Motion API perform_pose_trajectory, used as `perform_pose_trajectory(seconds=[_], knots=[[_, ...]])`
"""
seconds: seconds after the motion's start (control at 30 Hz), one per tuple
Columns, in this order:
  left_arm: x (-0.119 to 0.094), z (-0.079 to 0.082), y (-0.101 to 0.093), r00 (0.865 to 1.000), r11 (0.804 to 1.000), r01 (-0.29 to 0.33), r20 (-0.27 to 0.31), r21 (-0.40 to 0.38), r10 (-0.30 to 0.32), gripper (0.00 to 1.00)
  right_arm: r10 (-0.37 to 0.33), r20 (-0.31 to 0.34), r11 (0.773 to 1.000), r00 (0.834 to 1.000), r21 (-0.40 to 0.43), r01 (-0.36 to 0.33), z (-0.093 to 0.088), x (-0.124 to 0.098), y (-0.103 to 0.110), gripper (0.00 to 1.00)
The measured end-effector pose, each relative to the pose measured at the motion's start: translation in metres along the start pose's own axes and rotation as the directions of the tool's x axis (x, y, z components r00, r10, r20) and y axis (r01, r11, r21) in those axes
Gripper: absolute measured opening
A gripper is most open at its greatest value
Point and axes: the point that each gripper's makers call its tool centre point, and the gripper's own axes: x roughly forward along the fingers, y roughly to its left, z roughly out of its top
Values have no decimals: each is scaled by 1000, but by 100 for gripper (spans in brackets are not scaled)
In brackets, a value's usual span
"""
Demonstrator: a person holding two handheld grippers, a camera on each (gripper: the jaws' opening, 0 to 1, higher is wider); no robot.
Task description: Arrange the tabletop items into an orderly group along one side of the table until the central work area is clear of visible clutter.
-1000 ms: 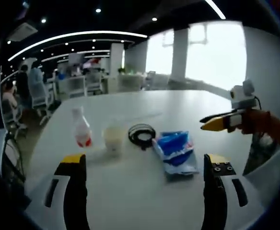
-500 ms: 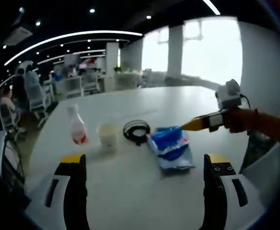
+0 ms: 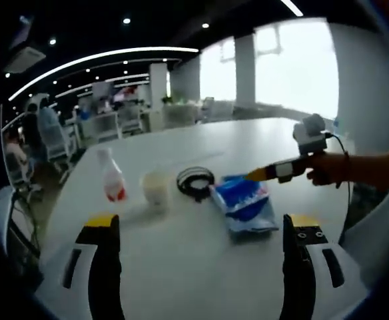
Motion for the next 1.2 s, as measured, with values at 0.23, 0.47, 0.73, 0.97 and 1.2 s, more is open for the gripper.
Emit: perform_pose_trajectory(seconds=[0.23,0.47,0.73,0.97,1.2], knots=[[3,-7,3,1000,1000,-24,0,6,24,99,-84,18,996,996,24,84,-8,13,-21,60],[4,-9,11,999,999,-44,-9,9,44,99,-114,-1,993,993,39,114,-20,21,-25,46],[5,-17,9,999,999,-37,-39,7,38,97,-138,-39,990,990,13,138,-31,21,-29,35],[4,-18,6,996,992,-62,-55,113,69,93,-140,-62,990,988,4,140,-35,19,-32,21],[2,-16,7,996,993,-63,-49,96,68,93,-115,-55,993,992,32,117,-31,15,-28,12]])
